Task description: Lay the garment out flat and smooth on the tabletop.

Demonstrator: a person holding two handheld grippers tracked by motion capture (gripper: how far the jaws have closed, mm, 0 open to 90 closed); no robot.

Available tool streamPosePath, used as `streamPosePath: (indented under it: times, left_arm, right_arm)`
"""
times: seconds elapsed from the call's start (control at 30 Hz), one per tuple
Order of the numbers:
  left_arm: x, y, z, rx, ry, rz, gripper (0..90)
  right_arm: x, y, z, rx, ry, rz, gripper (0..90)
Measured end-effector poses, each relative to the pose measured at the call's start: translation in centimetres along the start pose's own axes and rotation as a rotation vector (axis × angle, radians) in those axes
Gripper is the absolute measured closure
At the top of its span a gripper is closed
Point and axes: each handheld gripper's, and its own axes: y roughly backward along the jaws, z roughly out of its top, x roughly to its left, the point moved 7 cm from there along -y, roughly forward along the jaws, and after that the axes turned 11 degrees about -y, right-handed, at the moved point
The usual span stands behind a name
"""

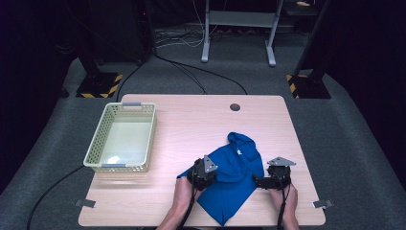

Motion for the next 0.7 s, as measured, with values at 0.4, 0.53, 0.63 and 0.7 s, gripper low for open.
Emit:
streamPosePath:
  times: [0.4,0.53,0.63,0.7]
  left_arm:
    - [3.4,0.8,-2.2,0.061,0.087,0.036,55.4]
    - [2.9,1.8,-1.2,0.013,0.108,0.054,36.3]
    - [2.1,2.0,0.3,-0.04,0.121,0.036,29.0]
    - [1.3,1.6,1.2,-0.051,0.105,0.023,26.1]
  right_arm:
    - [0.0,0.0,0.0,0.0,0.0,0.001,3.2]
    - [0.0,0.0,0.0,0.001,0.0,0.001,3.2]
    - [0.0,0.0,0.0,0.001,0.0,0.001,3.2]
    - [0.0,0.0,0.0,0.0,0.0,0.001,3.4]
